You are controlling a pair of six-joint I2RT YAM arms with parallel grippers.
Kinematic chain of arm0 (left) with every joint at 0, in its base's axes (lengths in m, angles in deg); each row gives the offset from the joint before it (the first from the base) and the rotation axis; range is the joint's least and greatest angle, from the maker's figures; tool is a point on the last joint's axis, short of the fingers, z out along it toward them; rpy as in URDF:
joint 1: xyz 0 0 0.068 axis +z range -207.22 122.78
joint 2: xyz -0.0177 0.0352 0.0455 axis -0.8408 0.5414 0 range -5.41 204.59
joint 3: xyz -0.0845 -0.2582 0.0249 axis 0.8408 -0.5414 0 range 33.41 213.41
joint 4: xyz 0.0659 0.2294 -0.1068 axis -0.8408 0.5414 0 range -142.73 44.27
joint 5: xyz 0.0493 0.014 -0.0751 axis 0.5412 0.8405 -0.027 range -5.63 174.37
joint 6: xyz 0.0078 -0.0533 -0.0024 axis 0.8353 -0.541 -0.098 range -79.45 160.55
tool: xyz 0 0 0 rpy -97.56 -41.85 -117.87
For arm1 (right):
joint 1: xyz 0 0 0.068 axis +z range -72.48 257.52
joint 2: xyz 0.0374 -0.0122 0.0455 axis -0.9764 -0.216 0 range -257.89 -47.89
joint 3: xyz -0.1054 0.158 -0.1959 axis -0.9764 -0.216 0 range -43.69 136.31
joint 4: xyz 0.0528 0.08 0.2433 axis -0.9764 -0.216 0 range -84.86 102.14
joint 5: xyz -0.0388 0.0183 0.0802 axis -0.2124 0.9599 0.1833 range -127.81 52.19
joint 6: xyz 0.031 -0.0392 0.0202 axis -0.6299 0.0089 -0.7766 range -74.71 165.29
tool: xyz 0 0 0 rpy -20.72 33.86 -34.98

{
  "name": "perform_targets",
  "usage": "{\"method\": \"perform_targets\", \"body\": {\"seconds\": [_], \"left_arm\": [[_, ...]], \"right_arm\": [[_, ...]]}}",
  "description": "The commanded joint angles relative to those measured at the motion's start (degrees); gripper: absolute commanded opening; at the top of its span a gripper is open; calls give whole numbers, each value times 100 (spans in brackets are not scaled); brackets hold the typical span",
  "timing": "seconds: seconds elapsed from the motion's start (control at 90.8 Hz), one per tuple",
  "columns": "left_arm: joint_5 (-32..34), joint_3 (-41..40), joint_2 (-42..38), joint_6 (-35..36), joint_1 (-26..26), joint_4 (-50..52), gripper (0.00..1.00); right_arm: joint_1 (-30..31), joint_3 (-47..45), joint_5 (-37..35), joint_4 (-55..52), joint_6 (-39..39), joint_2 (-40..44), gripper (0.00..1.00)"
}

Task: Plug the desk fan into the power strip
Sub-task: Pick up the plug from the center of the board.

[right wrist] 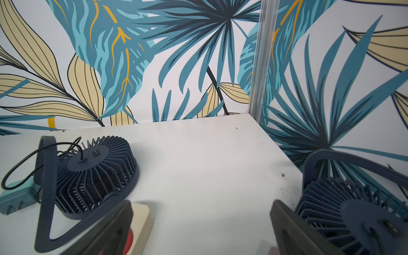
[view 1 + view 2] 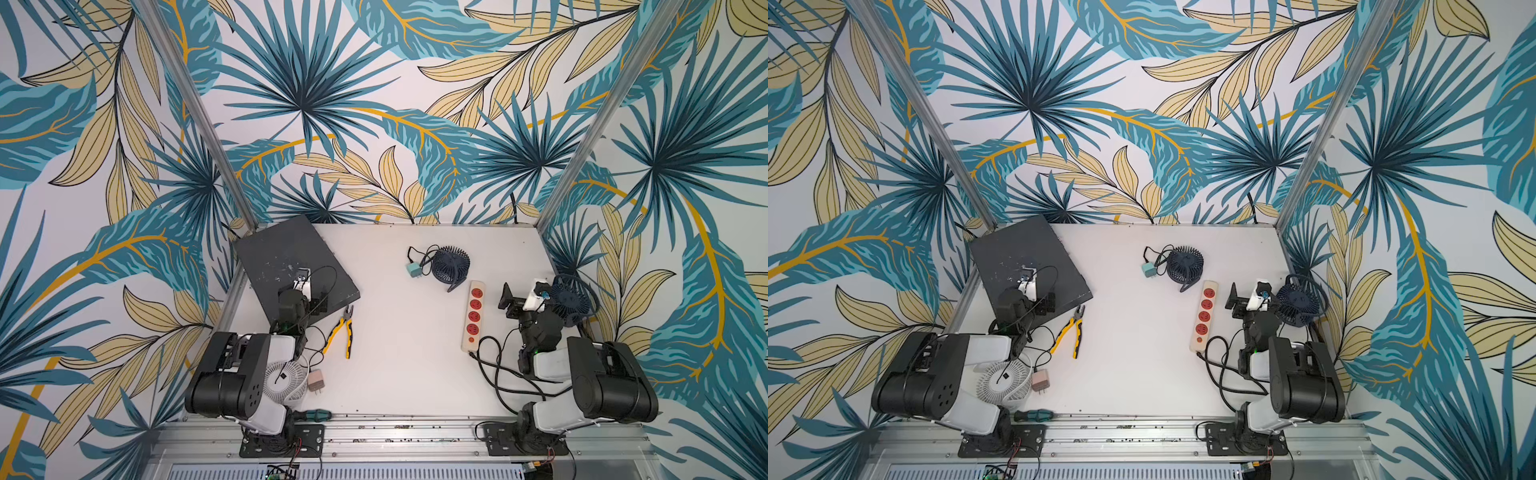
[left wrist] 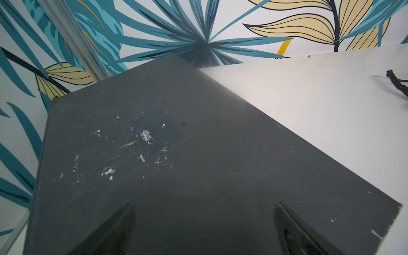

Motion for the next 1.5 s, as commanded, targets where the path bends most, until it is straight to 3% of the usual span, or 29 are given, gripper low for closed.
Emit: {"method": "perform_targets", "body": {"seconds": [0.0,0.353,0.441,0.529,0.606,0.705,0.804,1.014,1.212,1.487], "left_arm": [[39,7,-97,2,27,-136,100],[-140,14,-93,-21,112,-117,100],[-280,454,-421,47,81,1039,100],[-298,1264,-1018,-86,34,2847,100],[-182,1247,-1702,-112,-145,3063,100],[-255,1357,-2579,-594,-241,3819,100],[-353,1670,-3240,-1028,-480,5081,100],[-227,1910,-4138,-1986,-1371,7275,100],[-204,1894,-4008,-3407,-1946,8788,100],[524,1263,-3341,-5253,-3404,9410,100]], "right_arm": [[-22,-72,40,136,-70,17,100],[-22,-67,41,121,-80,15,100],[-22,-212,-266,126,-179,381,100],[-30,-40,-893,-1620,-655,1771,100],[-37,343,-1401,-3375,-1446,2980,100],[-48,462,-826,-4365,-1567,4209,100],[-40,643,-94,-5424,-1925,4882,100],[227,1191,1673,-7342,-2559,4261,100],[1579,1380,962,-8477,-2649,4038,100],[3167,1255,484,-8195,-3460,3650,100]]}}
